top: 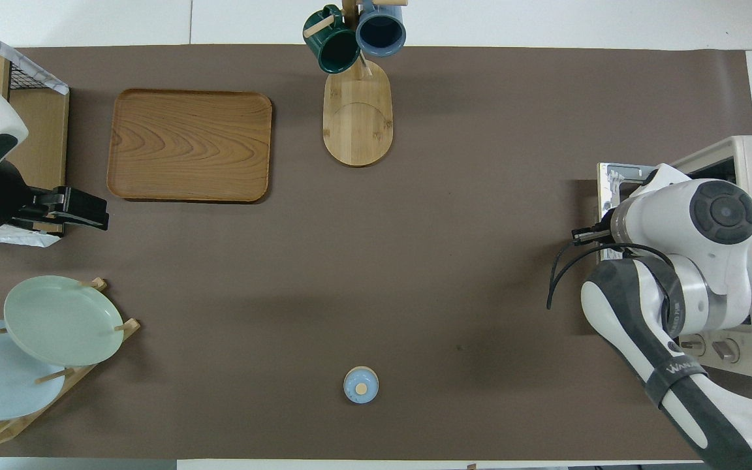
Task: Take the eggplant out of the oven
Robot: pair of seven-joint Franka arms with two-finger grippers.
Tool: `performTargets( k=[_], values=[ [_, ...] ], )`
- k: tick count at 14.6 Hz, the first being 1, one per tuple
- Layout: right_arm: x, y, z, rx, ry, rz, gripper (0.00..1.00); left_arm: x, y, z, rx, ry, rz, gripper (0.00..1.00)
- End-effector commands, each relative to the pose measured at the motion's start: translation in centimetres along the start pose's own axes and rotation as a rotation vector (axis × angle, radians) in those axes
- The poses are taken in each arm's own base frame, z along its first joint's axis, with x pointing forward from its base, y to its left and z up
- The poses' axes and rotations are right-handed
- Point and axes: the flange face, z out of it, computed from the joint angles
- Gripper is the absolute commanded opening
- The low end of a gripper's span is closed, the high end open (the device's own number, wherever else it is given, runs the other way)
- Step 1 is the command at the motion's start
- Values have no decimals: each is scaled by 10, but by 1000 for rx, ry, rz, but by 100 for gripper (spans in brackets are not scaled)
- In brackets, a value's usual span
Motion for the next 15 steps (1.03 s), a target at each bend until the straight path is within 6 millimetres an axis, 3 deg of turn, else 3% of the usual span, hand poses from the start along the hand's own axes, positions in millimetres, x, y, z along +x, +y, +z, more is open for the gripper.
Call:
performTargets(
  k=[1, 5, 8, 9, 10, 11, 12, 14, 15],
  values=[
    [6, 24, 22, -14, 15, 53, 0, -8, -2, -2, -9, -5, -14, 100],
    [10, 11, 22, 27, 20, 92, 0, -8, -2, -2, -9, -4, -14, 100],
    [22, -28, 7, 97, 37, 121, 0, -8, -2, -3, -9, -2, -14, 100],
    [29, -39, -7, 102, 41, 108, 20, -8, -2, -2, -9, -4, -14, 100],
    [36, -44, -24, 106, 17, 107, 30, -8, -2, -2, -9, -4, -14, 100],
    [42, -43, -43, 105, -10, 110, 43, -8, -2, -2, -9, -4, -14, 100],
    [46, -38, -58, 96, -38, 109, 44, -8, -2, -2, -9, -4, -14, 100],
    [41, -10, -84, 22, -66, 88, 44, -8, -2, -2, -9, -4, -14, 100],
    [37, 2, -88, -10, -75, 79, 42, -8, -1, -2, -9, -4, -13, 100]
  ],
)
